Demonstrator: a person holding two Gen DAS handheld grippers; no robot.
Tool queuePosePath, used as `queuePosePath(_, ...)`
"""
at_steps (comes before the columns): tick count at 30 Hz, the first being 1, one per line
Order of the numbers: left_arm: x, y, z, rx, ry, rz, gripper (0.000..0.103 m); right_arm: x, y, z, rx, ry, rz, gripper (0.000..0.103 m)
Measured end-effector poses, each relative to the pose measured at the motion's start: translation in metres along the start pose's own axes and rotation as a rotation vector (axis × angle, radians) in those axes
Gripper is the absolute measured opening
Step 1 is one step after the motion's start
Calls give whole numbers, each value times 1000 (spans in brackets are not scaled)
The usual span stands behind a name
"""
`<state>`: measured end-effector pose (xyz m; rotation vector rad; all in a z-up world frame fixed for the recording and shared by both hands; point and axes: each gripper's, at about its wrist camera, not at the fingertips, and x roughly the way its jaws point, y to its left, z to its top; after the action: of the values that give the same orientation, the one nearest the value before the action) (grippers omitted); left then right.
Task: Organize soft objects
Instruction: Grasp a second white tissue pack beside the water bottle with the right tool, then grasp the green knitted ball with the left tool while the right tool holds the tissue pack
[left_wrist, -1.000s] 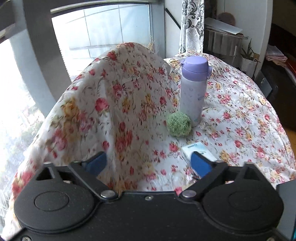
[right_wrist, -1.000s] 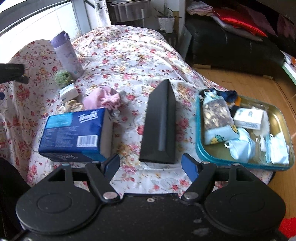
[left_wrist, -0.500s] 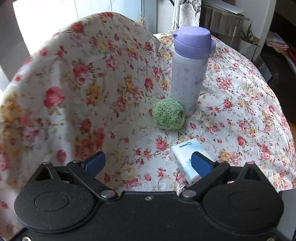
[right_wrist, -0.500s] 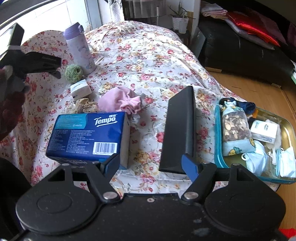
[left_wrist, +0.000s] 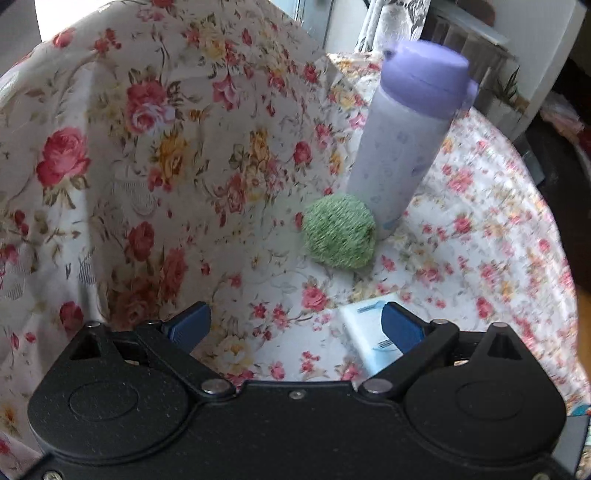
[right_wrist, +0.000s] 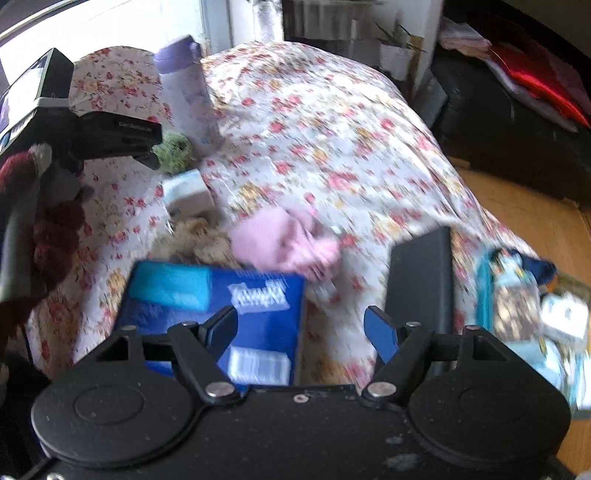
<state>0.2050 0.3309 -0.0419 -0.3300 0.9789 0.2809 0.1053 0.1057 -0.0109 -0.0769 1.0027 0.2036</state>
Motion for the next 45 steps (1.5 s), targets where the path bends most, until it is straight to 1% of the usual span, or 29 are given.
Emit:
queuePosePath(2, -8, -1, 1, 14, -45, 15, 96, 8, 11, 14, -30, -21, 10, 75)
queuePosePath(4, -18, -3, 2, 35, -113, 46, 96, 17, 24, 31, -63, -47, 25, 75)
queuePosePath(5, -23, -3, 3, 35, -145, 44, 96, 22, 30, 38, -77, -56, 32, 75)
queuePosePath(7, -32, 2, 6, 18, -190, -1, 96, 34, 44, 54, -112, -74, 55, 75)
queuePosePath(9, -36, 10, 10, -16, -214, -72, 96, 46, 58, 66, -150, -83, 69, 77)
queuePosePath(10, -36, 13, 12, -30, -219, -94, 96, 54, 64, 71, -176, -87, 79, 77)
queuePosePath(15, -31, 31, 19, -105, -234, -150, 96, 91, 92, 89, -251, -92, 118, 78)
queuePosePath(16, -34, 32, 18, -105, -252, -163, 96, 99, 97, 89, -260, -95, 121, 78)
queuePosePath(18, -37, 30, 16, -90, -285, -157, 96, 111, 104, 89, -267, -102, 126, 78)
queuePosePath(23, -29, 22, 16, -47, -281, -116, 96, 138, 112, 89, -240, -91, 145, 78)
queuePosePath(26, -23, 18, 16, -29, -259, -124, 96, 144, 112, 89, -225, -86, 146, 78)
queuePosePath(29, -21, 14, 14, -8, -251, -105, 96, 149, 111, 91, -199, -75, 132, 77)
queuePosePath(32, -20, 13, 13, -2, -243, -100, 96, 158, 111, 89, -190, -31, 132, 56)
queuePosePath(33, -19, 12, 13, 0, -244, -97, 96, 161, 112, 88, -191, -17, 128, 55)
queuePosePath(37, -15, 6, 11, 27, -232, -65, 96, 155, 109, 81, -179, -61, 152, 55)
queuePosePath(39, -11, 3, 12, 35, -210, -62, 96, 151, 110, 77, -178, -87, 145, 55)
queuePosePath(41, -8, 3, 13, 32, -188, -71, 96, 145, 112, 72, -193, -141, 136, 55)
queuePosePath(43, -6, 0, 13, 41, -173, -58, 96, 140, 116, 68, -208, -182, 113, 55)
queuePosePath(45, -4, -3, 12, 56, -161, -36, 96, 138, 118, 67, -212, -203, 102, 55)
